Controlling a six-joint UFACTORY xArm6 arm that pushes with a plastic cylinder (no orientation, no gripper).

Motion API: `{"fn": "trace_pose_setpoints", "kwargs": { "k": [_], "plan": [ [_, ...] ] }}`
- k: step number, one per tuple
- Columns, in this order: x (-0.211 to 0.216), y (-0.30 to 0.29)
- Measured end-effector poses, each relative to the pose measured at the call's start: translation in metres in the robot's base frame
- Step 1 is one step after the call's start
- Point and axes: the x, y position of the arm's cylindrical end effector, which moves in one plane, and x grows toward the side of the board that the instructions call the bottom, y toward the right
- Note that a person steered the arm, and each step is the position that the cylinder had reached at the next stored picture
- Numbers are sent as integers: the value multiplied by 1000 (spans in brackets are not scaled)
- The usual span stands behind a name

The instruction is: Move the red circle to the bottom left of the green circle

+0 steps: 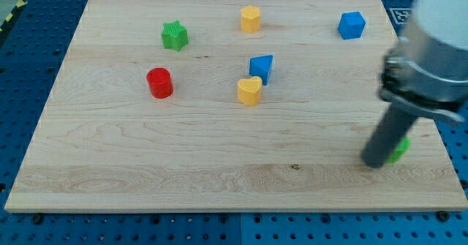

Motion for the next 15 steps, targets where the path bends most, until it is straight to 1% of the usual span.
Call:
{"fn": "trace_pose_setpoints", "kwargs": {
  "k": [1, 2, 3, 4, 5, 6, 7, 12, 13, 14, 15],
  "plan": [
    [-9, -30],
    [-24, -146],
    [-48, -261],
    [-92, -373],
    [-123, -332],
    [-110, -200],
    [-107, -138],
    [-101, -139],
    [-103, -160],
    [-103, -220],
    [-108, -299]
  ]
}}
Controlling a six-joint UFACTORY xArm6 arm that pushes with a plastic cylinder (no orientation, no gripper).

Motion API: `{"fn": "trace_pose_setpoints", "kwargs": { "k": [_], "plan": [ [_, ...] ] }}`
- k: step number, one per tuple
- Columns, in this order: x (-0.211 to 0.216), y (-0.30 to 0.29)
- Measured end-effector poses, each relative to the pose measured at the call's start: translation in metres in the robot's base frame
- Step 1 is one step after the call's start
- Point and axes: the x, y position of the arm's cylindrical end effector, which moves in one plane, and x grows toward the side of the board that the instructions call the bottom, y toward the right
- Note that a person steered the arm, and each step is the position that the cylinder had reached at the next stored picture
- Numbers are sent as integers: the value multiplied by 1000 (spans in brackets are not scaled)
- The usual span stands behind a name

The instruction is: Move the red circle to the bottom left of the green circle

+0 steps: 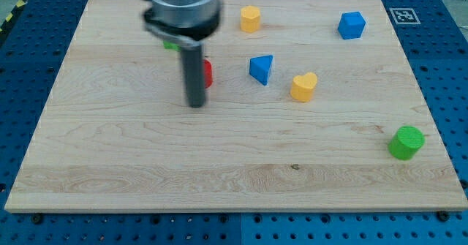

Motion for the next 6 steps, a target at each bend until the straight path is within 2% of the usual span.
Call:
{"fn": "trace_pose_setpoints", "kwargs": {
  "k": [1, 2, 3, 4, 5, 6],
  "plan": [
    [-57, -21],
    [-48, 72],
    [37, 205],
    [88, 300],
    [58, 258],
    [14, 177]
  ]
}}
